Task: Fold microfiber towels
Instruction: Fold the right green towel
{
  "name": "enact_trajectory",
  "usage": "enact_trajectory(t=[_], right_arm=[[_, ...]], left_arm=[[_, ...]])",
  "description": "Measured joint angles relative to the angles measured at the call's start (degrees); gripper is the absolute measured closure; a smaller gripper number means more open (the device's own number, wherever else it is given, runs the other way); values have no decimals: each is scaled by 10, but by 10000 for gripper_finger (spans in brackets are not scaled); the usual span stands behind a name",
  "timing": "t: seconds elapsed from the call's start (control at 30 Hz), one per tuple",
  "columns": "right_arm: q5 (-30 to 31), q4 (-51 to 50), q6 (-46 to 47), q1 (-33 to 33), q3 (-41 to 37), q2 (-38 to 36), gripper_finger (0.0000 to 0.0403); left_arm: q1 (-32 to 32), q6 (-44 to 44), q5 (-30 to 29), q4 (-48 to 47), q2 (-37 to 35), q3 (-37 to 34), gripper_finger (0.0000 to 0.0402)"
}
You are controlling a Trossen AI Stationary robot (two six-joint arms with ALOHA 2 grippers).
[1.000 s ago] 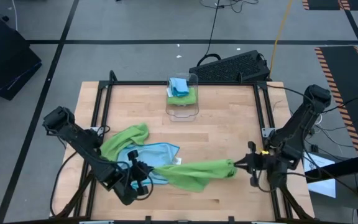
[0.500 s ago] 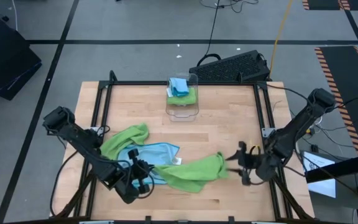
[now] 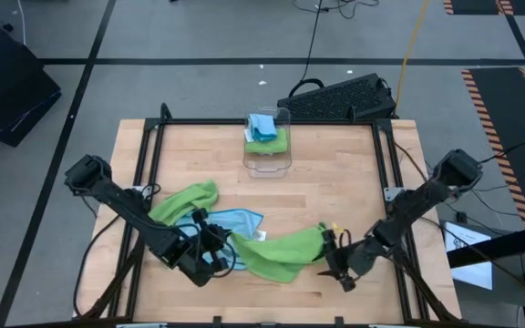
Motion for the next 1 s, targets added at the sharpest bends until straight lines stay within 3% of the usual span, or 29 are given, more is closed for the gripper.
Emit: enact_trajectory(t=[0.37,0.6,0.87,1.0], right_arm=[[-22,-5,-16,-51,43,65,223],[3,-44,-8,-63,43,65,281],[-25,-85,13,-65,43,65,392],[-25,-82,12,-60,43,42,392]], left_arm=[[41,29,0,0,0,0,393],[50,40,3,5,0,0,395],[49,54,5,26,0,0,385],[49,67,8,33,0,0,397]])
